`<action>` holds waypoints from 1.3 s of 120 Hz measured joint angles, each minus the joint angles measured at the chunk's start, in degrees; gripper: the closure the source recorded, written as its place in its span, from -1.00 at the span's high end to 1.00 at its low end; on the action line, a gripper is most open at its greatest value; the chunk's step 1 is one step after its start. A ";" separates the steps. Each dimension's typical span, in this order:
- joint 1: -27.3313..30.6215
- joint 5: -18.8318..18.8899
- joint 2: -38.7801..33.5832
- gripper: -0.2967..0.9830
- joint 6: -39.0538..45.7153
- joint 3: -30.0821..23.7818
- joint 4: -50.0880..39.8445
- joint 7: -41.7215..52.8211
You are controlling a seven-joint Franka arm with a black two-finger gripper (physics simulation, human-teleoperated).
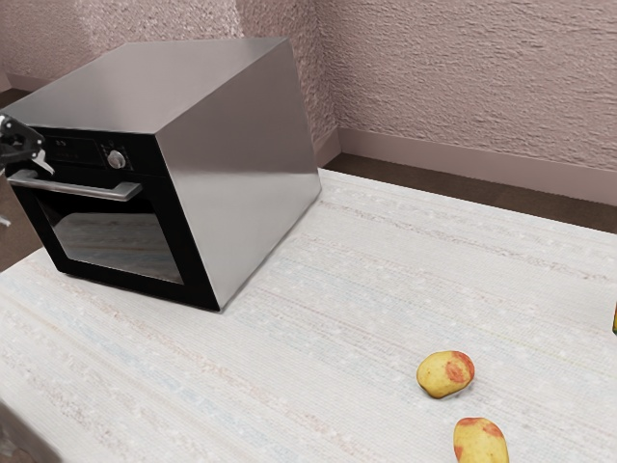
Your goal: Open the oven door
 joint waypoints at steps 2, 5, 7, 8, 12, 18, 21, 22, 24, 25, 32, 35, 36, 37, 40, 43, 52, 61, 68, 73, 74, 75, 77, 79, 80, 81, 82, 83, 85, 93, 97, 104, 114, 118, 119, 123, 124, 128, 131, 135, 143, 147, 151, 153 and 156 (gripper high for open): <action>0.30 -0.62 0.29 0.53 0.78 -0.12 0.02 -0.41; 0.96 -1.52 0.76 0.53 1.83 -0.26 0.00 -1.00; 1.31 -2.00 0.97 0.53 2.48 -0.32 -0.05 -1.37; 1.45 -2.20 1.04 0.53 2.80 -0.35 -0.07 -1.56; 1.92 -2.83 1.41 0.53 3.98 -0.43 -0.14 -2.28; 3.19 -3.49 2.48 0.53 5.63 -0.70 -0.19 -3.28; 3.82 -3.73 2.93 0.53 6.36 -0.80 -0.20 -3.75; 3.99 -3.80 3.07 0.53 6.58 -0.82 -0.21 -3.90; 4.25 -3.93 3.35 0.53 7.01 -0.86 -0.19 -4.20; 4.35 -3.99 3.52 0.53 7.22 -0.88 -0.18 -4.35; 4.93 -4.21 4.52 0.53 8.63 -1.38 -0.15 -5.31; 5.00 -4.26 4.83 0.53 9.21 -1.52 -0.15 -5.70; 5.02 -4.27 4.92 0.53 9.40 -1.56 -0.15 -5.83; 5.04 -4.29 5.02 0.53 9.59 -1.59 -0.15 -5.95; 5.09 -4.31 5.29 0.53 10.15 -1.76 -0.14 -6.31; 5.10 -4.32 5.60 0.53 10.70 -1.99 -0.14 -6.64; 5.18 -2.75 6.01 0.53 12.29 -2.54 -0.26 -7.52; 5.21 -0.79 5.60 0.53 14.27 -3.02 -2.01 -8.30; 5.23 0.04 4.94 0.53 15.80 -3.18 -3.50 -8.83; 5.25 0.41 4.73 0.53 16.75 -3.22 -4.34 -9.19; 5.25 0.48 4.73 0.53 16.92 -3.22 -4.44 -9.26; 5.24 0.54 4.74 0.53 17.08 -3.23 -4.53 -9.32; 5.24 0.66 4.77 0.53 17.40 -3.23 -4.67 -9.45; 5.23 0.75 4.82 0.53 17.69 -3.24 -4.77 -9.58; 5.23 0.80 4.86 0.53 17.83 -3.24 -4.82 -9.64; 5.23 0.84 4.93 0.53 17.98 -3.26 -4.85 -9.71; 5.23 0.87 5.00 0.53 18.13 -3.27 -4.88 -9.77; 5.24 0.89 5.10 0.53 18.30 -3.31 -4.90 -9.83; 5.23 0.92 5.28 0.53 18.62 -3.39 -4.95 -9.95; 5.23 1.05 6.02 0.53 19.80 -3.58 -5.02 -10.39; 5.26 1.11 6.54 0.53 20.37 -3.67 -5.04 -10.59; 5.29 1.16 6.99 0.53 21.18 -3.79 -5.06 -10.92; 5.30 1.20 7.39 0.53 22.12 -3.84 -5.06 -11.34; 5.32 1.19 7.63 0.53 22.47 -3.83 -5.06 -11.49; 5.33 1.18 7.71 0.53 22.55 -3.82 -5.06 -11.53; 5.36 1.18 7.93 0.53 22.85 -3.82 -5.06 -11.67; 5.36 1.19 7.98 0.53 22.92 -3.82 -5.06 -11.71; 5.34 1.20 8.21 0.53 23.20 -3.80 -5.06 -11.84; 5.33 1.21 8.40 0.53 23.39 -3.80 -5.06 -11.94; 5.32 1.21 8.66 0.53 23.64 -3.82 -5.03 -12.06; 5.30 1.23 9.20 0.53 24.15 -3.85 -5.04 -12.29; 5.26 1.25 9.45 0.53 24.37 -3.86 -5.05 -12.39; 5.25 1.27 9.65 0.53 24.57 -3.88 -5.05 -12.49; 5.25 1.28 9.73 0.53 24.66 -3.92 -5.04 -12.54; 5.24 1.30 9.93 0.53 24.79 -4.00 -5.02 -12.61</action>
